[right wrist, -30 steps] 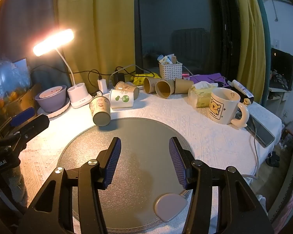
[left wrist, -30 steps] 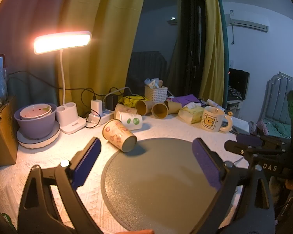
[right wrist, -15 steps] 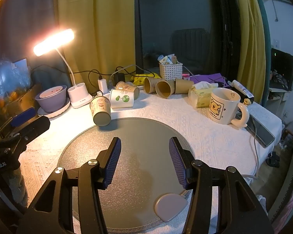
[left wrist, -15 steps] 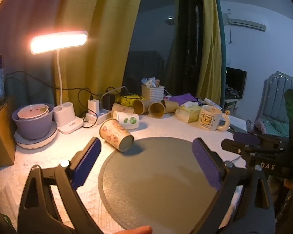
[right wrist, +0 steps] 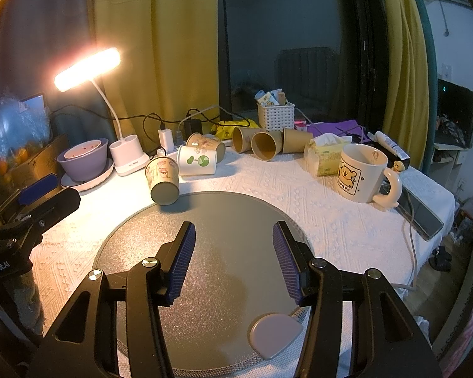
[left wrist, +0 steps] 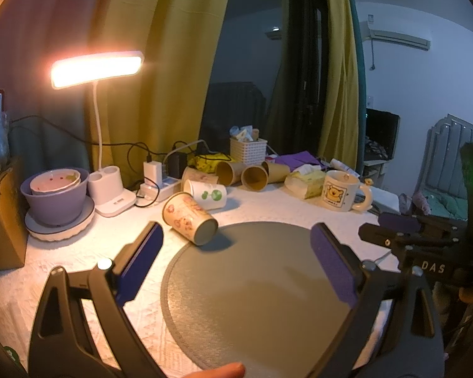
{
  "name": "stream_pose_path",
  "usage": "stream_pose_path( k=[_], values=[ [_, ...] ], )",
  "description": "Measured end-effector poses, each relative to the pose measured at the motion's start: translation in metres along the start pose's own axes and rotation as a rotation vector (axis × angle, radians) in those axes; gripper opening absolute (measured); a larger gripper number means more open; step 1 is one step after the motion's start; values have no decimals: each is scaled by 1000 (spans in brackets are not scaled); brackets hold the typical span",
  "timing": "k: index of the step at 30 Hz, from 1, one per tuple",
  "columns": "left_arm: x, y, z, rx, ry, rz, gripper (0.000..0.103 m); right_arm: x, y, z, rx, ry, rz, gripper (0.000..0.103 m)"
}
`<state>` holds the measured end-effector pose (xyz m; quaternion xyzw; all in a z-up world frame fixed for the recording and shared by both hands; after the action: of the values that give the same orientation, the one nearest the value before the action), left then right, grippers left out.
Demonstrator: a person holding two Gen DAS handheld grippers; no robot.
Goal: Flip cup upright
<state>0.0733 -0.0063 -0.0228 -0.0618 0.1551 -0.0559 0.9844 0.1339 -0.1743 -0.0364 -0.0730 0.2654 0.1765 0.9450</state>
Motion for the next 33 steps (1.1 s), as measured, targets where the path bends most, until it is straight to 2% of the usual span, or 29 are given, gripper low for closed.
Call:
stream_pose_path(
  k=[18,33],
  values=[
    [0,13,1,-29,1,26,95,0,0,0,-1,-2,0,54],
    [-1,14,2,-38,-4,18,95,0,-1,0,-2,-3,-1,54]
  ],
)
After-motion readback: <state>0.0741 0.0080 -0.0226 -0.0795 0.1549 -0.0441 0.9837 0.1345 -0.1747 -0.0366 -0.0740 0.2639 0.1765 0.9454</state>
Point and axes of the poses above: each gripper's, at about its wrist camera, not at the fingertips, and x roughly the way its jaws point, y to its left, z to its top, the point moved 8 cm from there along x, roughly the way its jaws point, and after that the axes turned 7 degrees about -z, right-handed, at the moved point
